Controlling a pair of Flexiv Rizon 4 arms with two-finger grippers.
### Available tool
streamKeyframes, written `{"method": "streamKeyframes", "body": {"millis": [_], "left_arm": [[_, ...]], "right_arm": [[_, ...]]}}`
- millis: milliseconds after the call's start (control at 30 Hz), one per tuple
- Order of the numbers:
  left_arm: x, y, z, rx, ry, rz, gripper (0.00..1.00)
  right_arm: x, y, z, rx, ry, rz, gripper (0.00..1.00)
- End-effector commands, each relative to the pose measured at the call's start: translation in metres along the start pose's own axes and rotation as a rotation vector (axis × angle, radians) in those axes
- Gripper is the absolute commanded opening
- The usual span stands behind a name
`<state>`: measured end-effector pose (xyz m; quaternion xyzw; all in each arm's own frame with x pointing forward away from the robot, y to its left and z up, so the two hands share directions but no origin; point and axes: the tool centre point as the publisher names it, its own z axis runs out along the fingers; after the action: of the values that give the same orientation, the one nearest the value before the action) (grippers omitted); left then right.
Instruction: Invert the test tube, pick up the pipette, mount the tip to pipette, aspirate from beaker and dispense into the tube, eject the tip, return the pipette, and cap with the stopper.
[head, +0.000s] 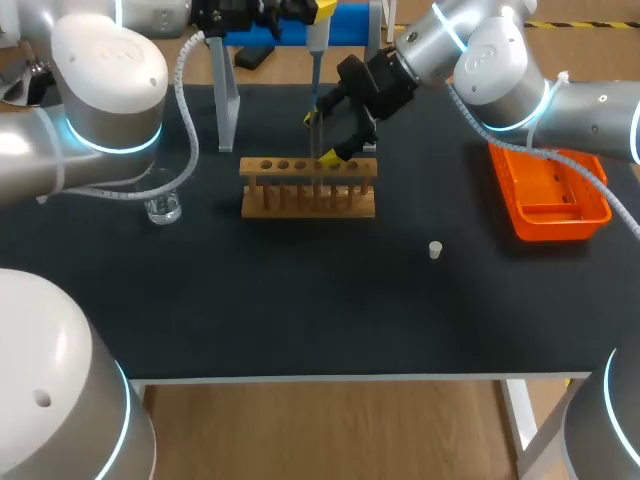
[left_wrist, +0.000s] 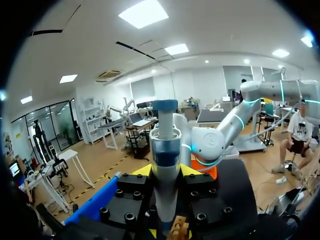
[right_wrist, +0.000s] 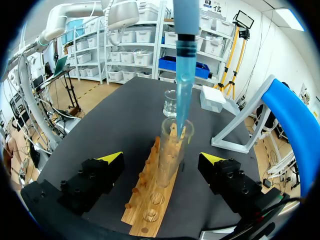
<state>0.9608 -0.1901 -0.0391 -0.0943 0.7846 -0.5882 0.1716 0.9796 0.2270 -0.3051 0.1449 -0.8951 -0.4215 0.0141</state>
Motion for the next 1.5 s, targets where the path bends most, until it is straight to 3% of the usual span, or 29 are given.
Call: {"method": "streamKeyframes", "body": {"millis": [33, 233, 633, 1500], "left_arm": [[0.0, -0.003, -0.003, -0.072, -0.005, 0.012, 0.0], [-0.001, -0.002, -0.001, -0.049, -0.041, 0.036, 0.0], [0.001, 0.0, 0.001, 0.005, -0.034, 0.015, 0.0], [0.006, 0.01, 0.006, 0.024, -0.019, -0.003, 0.0]], "right_arm": [[0.0, 0.0, -0.002, 0.002, 0.003, 0.0, 1.0], [0.0, 0.0, -0.002, 0.002, 0.003, 0.0, 1.0], [0.0, 0.0, -0.002, 0.002, 0.003, 0.0, 1.0], [0.0, 0.0, -0.002, 0.002, 0.003, 0.0, 1.0]]}}
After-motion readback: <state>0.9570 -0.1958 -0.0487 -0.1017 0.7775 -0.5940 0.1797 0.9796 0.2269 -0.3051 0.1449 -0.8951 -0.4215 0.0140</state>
